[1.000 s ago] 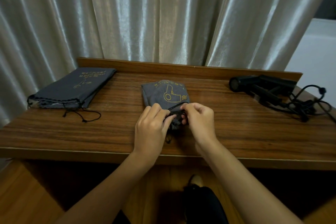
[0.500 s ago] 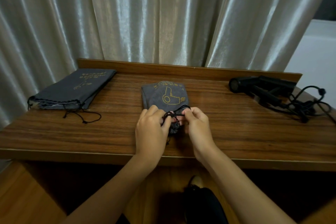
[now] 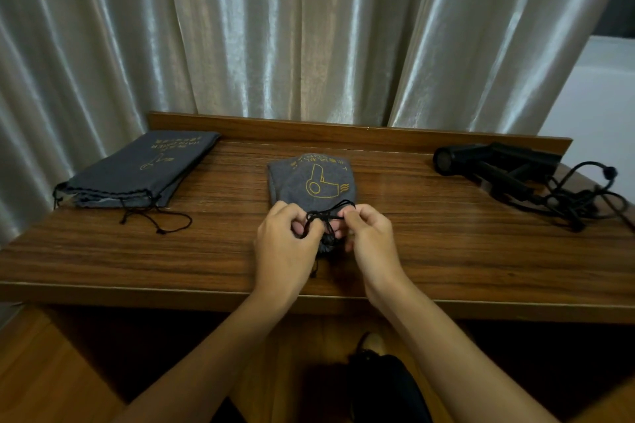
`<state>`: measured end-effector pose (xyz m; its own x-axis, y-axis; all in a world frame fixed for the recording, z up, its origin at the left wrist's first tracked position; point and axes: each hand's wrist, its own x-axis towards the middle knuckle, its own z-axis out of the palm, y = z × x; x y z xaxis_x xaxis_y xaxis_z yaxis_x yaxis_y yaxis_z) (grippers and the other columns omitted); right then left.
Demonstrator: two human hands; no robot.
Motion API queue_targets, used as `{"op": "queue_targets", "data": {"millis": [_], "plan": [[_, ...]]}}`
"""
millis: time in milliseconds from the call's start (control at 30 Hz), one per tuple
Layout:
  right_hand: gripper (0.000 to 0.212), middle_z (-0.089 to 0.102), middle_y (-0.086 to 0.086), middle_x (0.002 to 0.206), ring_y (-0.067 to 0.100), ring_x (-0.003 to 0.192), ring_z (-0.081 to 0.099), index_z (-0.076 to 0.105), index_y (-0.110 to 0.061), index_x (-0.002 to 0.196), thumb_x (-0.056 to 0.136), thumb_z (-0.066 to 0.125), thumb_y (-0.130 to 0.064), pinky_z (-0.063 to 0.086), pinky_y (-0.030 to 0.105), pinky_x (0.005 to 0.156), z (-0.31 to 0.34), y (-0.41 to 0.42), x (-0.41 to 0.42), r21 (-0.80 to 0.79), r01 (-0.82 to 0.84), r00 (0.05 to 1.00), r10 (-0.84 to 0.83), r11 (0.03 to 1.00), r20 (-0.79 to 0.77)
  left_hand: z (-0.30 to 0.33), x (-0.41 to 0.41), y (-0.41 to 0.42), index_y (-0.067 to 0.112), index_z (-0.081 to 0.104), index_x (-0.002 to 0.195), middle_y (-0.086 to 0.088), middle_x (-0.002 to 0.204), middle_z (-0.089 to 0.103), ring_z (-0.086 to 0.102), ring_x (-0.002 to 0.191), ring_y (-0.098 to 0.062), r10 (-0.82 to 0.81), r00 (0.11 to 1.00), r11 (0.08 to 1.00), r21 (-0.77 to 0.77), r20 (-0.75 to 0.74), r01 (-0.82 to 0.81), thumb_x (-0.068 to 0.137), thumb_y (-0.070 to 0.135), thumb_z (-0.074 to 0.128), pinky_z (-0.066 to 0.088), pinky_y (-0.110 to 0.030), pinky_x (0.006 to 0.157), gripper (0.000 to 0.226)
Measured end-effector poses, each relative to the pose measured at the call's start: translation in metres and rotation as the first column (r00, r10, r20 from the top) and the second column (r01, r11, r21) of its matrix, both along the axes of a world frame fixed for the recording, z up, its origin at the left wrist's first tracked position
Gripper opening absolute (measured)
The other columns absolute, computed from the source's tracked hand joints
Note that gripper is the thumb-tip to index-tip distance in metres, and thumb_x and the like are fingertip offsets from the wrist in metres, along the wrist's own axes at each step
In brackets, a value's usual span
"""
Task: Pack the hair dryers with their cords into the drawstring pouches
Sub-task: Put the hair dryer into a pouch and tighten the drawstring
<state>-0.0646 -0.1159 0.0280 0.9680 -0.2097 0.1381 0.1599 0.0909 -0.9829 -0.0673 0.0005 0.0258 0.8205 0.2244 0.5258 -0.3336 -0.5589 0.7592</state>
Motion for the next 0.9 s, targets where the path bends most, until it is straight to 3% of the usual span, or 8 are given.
{"op": "queue_targets", "data": {"millis": [133, 233, 333, 433, 533, 633, 733, 900], "plan": [[0.026, 0.065, -0.007, 0.065, -0.003, 0.055, 0.055, 0.061, -0.015, 0.080, 0.101, 0.047, -0.011, 0.040, 0.009, 0.050, -0.004, -0.003, 0.000, -0.020, 0.000, 1.000, 0.000, 1.000, -0.002, 0.007, 0.000, -0.002, 0.000, 0.070, 0.077, -0.004, 0.084, 0.048, 0.049, 0.072, -0.013, -0.242, 0.945, 0.955, -0.228, -0.220, 0.191, 0.085, 0.011, 0.070, 0.042, -0.023, 0.068, 0.014], [0.026, 0.066, -0.006, 0.065, -0.003, 0.055, 0.056, 0.061, -0.015, 0.080, 0.101, 0.047, -0.011, 0.040, 0.009, 0.049, -0.006, -0.004, 0.001, -0.019, 0.002, 1.000, -0.002, 1.000, -0.009, 0.012, -0.002, 0.002, 0.009, 0.073, 0.083, 0.002, 0.091, 0.058, 0.058, 0.074, -0.001, -0.377, 0.876, 0.892, -0.372, -0.301, 0.256, 0.091, 0.010, 0.064, 0.042, -0.006, 0.059, 0.012], [0.025, 0.066, -0.005, 0.066, -0.002, 0.056, 0.057, 0.062, -0.015, 0.082, 0.102, 0.047, -0.012, 0.041, 0.010, 0.050, -0.008, -0.006, 0.001, -0.007, -0.003, 1.000, 0.003, 1.000, -0.021, 0.015, -0.005, 0.007, 0.015, 0.074, 0.079, 0.016, 0.070, 0.069, 0.059, 0.062, 0.015, -0.467, 0.833, 0.836, -0.454, -0.297, 0.308, 0.092, 0.004, 0.059, 0.038, -0.001, 0.051, 0.023], [0.025, 0.066, -0.008, 0.064, -0.002, 0.056, 0.056, 0.061, -0.016, 0.082, 0.102, 0.046, -0.012, 0.040, 0.009, 0.050, -0.009, -0.006, 0.001, -0.007, -0.005, 1.000, 0.005, 1.000, -0.025, 0.018, -0.004, 0.008, 0.015, 0.073, 0.078, 0.014, 0.059, 0.066, 0.057, 0.053, 0.006, -0.461, 0.811, 0.831, -0.496, -0.361, 0.252, 0.088, 0.001, 0.058, 0.040, -0.010, 0.050, 0.023], [0.025, 0.066, -0.008, 0.063, -0.002, 0.055, 0.054, 0.061, -0.017, 0.081, 0.102, 0.047, -0.014, 0.040, 0.009, 0.049, -0.010, -0.006, 0.000, 0.000, -0.003, 1.000, 0.003, 1.000, -0.029, 0.018, 0.003, 0.007, 0.004, 0.070, 0.090, 0.001, 0.066, 0.055, 0.044, 0.053, -0.009, -0.415, 0.806, 0.758, -0.650, -0.422, 0.050, 0.087, 0.014, 0.059, 0.036, -0.022, 0.052, 0.016], [0.025, 0.067, -0.006, 0.066, -0.001, 0.057, 0.056, 0.062, -0.018, 0.081, 0.102, 0.047, -0.016, 0.041, 0.010, 0.050, -0.011, -0.007, -0.001, -0.024, -0.005, 0.999, 0.004, 1.000, -0.042, 0.018, 0.004, 0.008, 0.008, 0.076, 0.089, 0.007, 0.064, 0.050, 0.040, 0.053, -0.007, -0.439, 0.798, 0.684, -0.730, -0.413, -0.001, 0.089, 0.030, 0.063, 0.037, -0.021, 0.050, 0.026], [0.025, 0.067, -0.004, 0.068, 0.000, 0.058, 0.056, 0.061, -0.017, 0.081, 0.102, 0.048, -0.016, 0.041, 0.010, 0.051, -0.010, -0.007, -0.004, -0.028, -0.006, 0.999, 0.005, 1.000, -0.042, 0.020, 0.001, 0.006, 0.016, 0.075, 0.081, 0.008, 0.066, 0.047, 0.038, 0.054, -0.005, -0.466, 0.785, 0.649, -0.761, -0.408, -0.011, 0.090, 0.028, 0.066, 0.035, -0.020, 0.052, 0.018], [0.024, 0.061, -0.003, 0.070, 0.004, 0.059, 0.051, 0.064, -0.015, 0.083, 0.102, 0.049, -0.015, 0.039, 0.016, 0.053, -0.004, -0.014, -0.010, 0.060, 0.023, 0.998, -0.019, 0.998, -0.063, 0.031, 0.004, 0.023, 0.019, 0.053, 0.072, 0.003, 0.067, 0.041, 0.033, 0.057, -0.011, -0.647, 0.697, 0.306, -0.942, -0.310, -0.135, 0.093, 0.026, 0.051, 0.028, -0.024, 0.056, 0.022]]}}
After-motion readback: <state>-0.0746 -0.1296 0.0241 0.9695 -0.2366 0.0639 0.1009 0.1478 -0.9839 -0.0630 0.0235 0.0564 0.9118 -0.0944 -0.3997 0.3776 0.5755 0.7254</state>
